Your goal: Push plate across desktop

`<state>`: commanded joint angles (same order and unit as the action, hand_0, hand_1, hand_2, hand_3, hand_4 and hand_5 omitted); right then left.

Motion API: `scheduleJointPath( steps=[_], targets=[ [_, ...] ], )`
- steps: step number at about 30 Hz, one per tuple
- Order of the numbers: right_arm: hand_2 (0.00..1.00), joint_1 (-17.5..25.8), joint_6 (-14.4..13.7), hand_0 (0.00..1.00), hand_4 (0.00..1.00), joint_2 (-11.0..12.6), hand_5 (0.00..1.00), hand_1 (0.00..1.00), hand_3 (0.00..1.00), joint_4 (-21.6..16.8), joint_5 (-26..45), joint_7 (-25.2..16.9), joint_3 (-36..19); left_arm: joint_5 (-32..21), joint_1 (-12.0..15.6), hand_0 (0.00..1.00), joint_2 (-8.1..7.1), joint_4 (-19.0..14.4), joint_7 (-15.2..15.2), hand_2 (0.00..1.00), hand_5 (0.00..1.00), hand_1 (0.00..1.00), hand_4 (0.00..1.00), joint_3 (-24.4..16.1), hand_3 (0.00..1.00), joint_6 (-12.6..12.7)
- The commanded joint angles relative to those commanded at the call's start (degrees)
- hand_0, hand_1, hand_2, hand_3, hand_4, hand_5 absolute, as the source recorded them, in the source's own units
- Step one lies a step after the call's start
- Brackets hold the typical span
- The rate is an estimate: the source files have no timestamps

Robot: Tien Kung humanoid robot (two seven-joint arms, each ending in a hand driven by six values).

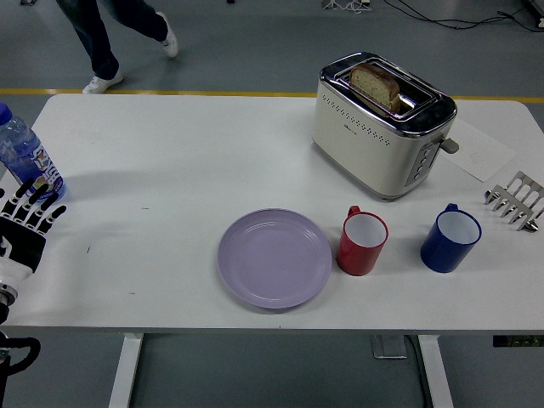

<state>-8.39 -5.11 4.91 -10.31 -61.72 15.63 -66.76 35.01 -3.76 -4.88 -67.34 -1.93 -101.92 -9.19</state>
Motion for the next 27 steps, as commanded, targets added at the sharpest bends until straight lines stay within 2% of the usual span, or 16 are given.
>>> scheduleJointPath(
  steps=[27],
  targets=[
    [0.591,-0.33,0.12,0.608,0.366,0.12,0.247,0.518,0.574,0.00,-2.38,0.21,-1.35,0.09,-1.73,0.407,0.13,0.39,-0.07,0.592,0.998,0.571,0.493,-1.27,0.635,-0.07]
  ],
)
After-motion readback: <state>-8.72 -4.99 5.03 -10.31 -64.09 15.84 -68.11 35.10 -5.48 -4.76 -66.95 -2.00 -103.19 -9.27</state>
